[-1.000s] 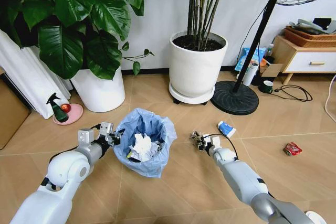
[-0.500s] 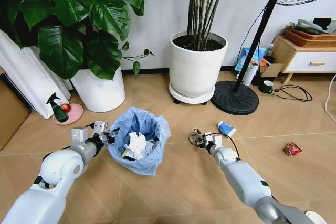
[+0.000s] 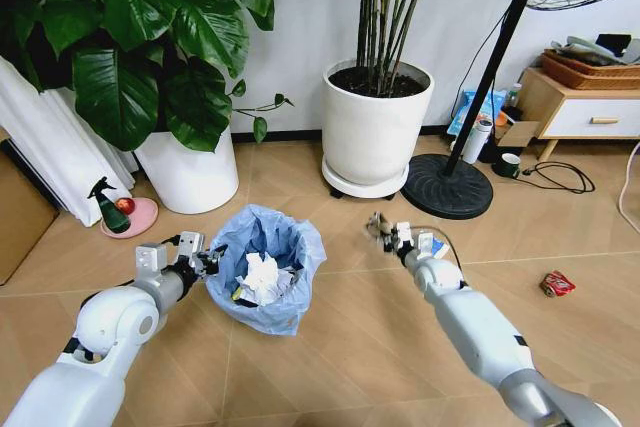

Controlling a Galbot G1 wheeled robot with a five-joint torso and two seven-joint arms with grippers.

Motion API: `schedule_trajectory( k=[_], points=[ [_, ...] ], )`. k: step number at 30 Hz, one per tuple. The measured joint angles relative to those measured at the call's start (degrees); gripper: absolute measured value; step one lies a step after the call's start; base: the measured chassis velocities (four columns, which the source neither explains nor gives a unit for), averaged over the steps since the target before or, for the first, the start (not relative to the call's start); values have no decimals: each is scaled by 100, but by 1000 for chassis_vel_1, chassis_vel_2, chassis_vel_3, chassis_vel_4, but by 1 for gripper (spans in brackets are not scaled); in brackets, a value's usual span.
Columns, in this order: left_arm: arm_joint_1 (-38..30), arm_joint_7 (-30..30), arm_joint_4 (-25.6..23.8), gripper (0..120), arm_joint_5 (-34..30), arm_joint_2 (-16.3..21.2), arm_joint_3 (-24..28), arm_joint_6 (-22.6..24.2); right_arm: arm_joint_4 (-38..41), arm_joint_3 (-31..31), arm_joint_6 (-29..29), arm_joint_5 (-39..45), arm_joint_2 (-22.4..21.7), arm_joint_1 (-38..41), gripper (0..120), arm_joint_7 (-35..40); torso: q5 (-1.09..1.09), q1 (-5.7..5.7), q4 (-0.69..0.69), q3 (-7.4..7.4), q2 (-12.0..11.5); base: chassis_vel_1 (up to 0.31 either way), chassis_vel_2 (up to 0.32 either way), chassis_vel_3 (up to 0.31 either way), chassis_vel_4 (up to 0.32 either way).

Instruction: Pick up the trash bin and place the garbage on the floor into it.

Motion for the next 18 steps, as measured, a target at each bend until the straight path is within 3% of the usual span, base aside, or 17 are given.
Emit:
schedule_trajectory(
  k=[2,7,10,18],
  points=[
    [-6,0,-12,0,5,-22,6,-1,688,-43,-120,189,-246,2,0,27,-2,0,-1,0,0,0,0,0,0],
    [-14,0,-24,0,5,-33,6,-1,1507,-128,-285,485,-578,-2,0,118,-2,0,-2,0,0,0,0,0,0],
    [-12,1,-24,0,19,-36,20,-1,2481,-314,-510,991,-1015,44,0,160,0,0,-2,0,0,0,0,0,0],
    [-19,2,-10,0,50,-86,53,-3,3889,-654,-769,1650,-1362,83,0,152,-3,0,-1,0,-1,0,0,0,0]
  ],
)
